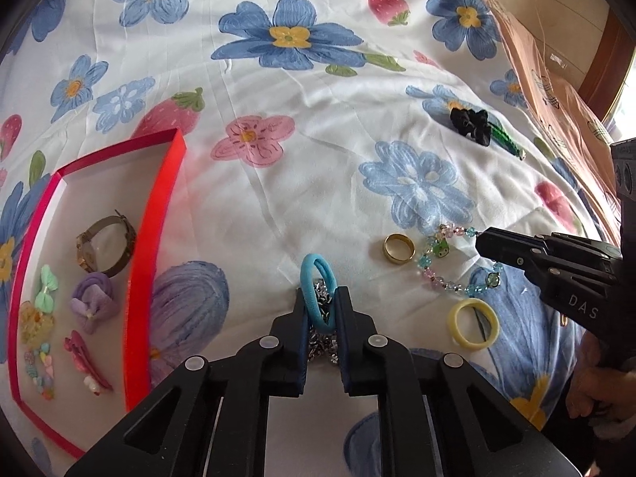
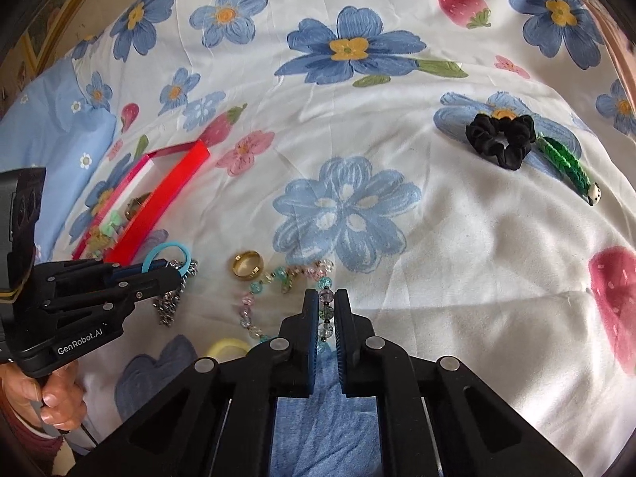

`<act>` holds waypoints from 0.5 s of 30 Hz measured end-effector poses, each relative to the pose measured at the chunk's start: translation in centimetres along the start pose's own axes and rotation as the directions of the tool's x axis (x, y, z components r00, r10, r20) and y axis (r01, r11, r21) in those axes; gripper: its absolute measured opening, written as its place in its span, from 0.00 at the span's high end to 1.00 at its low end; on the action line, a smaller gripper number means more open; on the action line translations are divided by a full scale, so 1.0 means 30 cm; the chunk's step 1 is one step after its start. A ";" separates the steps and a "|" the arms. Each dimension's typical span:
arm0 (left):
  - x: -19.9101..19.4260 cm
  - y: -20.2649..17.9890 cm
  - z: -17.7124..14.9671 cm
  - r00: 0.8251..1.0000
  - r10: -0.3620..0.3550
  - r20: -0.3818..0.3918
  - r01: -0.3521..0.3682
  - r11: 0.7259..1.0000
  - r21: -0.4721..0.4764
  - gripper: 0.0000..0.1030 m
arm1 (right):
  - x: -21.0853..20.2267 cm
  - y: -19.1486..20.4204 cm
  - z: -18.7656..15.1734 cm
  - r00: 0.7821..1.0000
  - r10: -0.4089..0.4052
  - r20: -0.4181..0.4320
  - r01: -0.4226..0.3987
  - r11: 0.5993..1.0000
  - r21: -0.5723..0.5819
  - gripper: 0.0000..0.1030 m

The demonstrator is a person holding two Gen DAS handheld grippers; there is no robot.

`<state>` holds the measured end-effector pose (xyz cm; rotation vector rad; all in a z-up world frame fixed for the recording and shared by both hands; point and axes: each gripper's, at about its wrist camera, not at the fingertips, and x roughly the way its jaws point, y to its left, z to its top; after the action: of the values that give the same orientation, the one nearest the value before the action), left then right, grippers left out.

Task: Organize jewelry
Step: 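Grasp the beaded bracelet with the right tool while the left tool lifts the blue hair tie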

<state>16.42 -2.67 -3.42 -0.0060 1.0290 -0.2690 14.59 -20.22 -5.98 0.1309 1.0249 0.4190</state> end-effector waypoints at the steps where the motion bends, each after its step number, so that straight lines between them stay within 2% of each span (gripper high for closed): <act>1: -0.013 0.004 -0.002 1.000 0.000 0.007 0.000 1.000 -0.002 0.89 | -0.012 0.003 0.007 1.000 0.008 0.012 -0.008 1.000 0.004 0.93; 11: -0.138 0.055 -0.053 0.999 -0.013 0.048 0.014 0.999 -0.030 0.89 | -0.100 0.073 0.059 0.995 0.052 0.087 -0.051 0.999 -0.018 0.93; 15: -0.154 0.085 -0.076 0.998 -0.052 0.035 0.054 0.997 -0.052 0.89 | -0.109 0.093 0.061 0.994 0.072 0.088 -0.071 0.997 -0.022 0.93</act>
<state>12.78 1.10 -1.03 -0.0860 1.0033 -0.2890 13.91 -18.81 -1.59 0.1683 0.9310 0.4840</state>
